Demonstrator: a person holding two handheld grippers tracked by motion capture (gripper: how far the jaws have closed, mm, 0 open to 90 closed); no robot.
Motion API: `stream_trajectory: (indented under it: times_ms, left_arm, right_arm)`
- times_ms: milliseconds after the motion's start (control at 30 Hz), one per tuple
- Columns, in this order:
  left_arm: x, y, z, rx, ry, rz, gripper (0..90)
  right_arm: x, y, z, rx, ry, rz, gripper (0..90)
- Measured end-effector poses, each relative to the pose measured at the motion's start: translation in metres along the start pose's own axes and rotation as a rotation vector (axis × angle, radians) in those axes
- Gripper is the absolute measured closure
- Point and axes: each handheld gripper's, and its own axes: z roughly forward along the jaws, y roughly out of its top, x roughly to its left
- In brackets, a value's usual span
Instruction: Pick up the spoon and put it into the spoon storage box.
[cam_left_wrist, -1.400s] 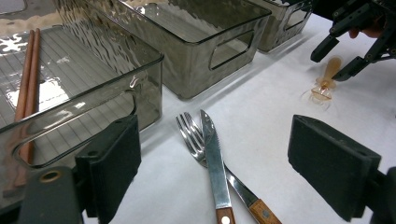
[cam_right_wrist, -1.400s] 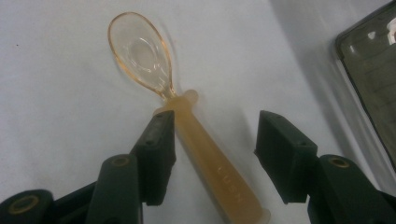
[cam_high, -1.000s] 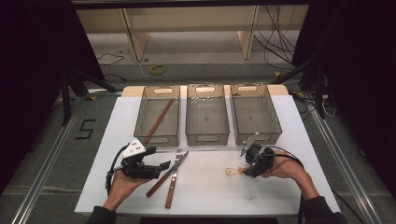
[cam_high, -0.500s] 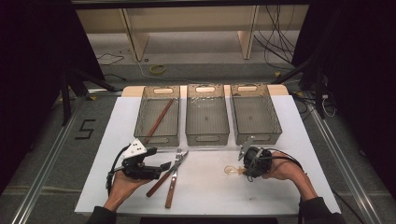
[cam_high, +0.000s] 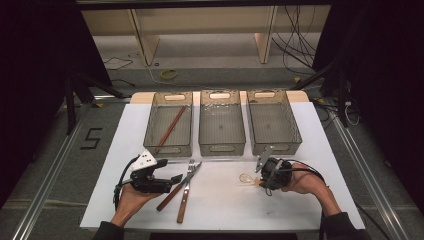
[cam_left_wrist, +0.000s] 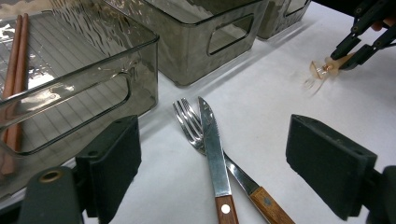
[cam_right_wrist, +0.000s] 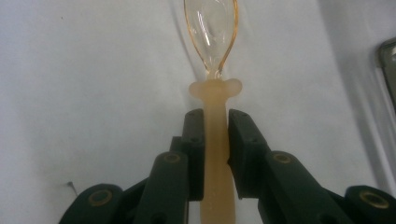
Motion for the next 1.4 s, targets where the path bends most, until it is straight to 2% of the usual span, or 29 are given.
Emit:
stream_trajectory:
  times_ms: [133, 533, 700, 933, 1267, 1400]
  left_arm:
    - [0.0, -0.001, 0.0, 0.0, 0.002, -0.001, 17.6]
    - [0.002, -0.003, 0.0, -0.001, 0.006, -0.01, 17.6]
    - [0.003, -0.005, 0.001, -0.001, 0.01, -0.016, 17.5]
    - [0.003, -0.005, 0.0, -0.015, 0.01, -0.032, 17.5]
    - [0.002, -0.005, 0.001, -0.029, 0.003, -0.026, 17.0]
    - [0.002, -0.005, 0.0, -0.031, -0.001, -0.024, 17.0]
  right_arm:
    - [-0.001, 0.0, -0.005, -0.032, -0.009, 0.022, 78.0]
    - [-0.005, 0.003, -0.02, -0.177, -0.03, 0.141, 78.1]
    - [-0.005, 0.006, -0.025, -0.219, -0.042, 0.196, 78.1]
    - [-0.007, 0.013, -0.033, -0.299, -0.043, 0.227, 78.1]
    - [-0.018, 0.037, -0.045, -0.388, -0.088, 0.284, 78.0]
    - [-0.022, 0.05, -0.048, -0.4, -0.103, 0.3, 78.0]
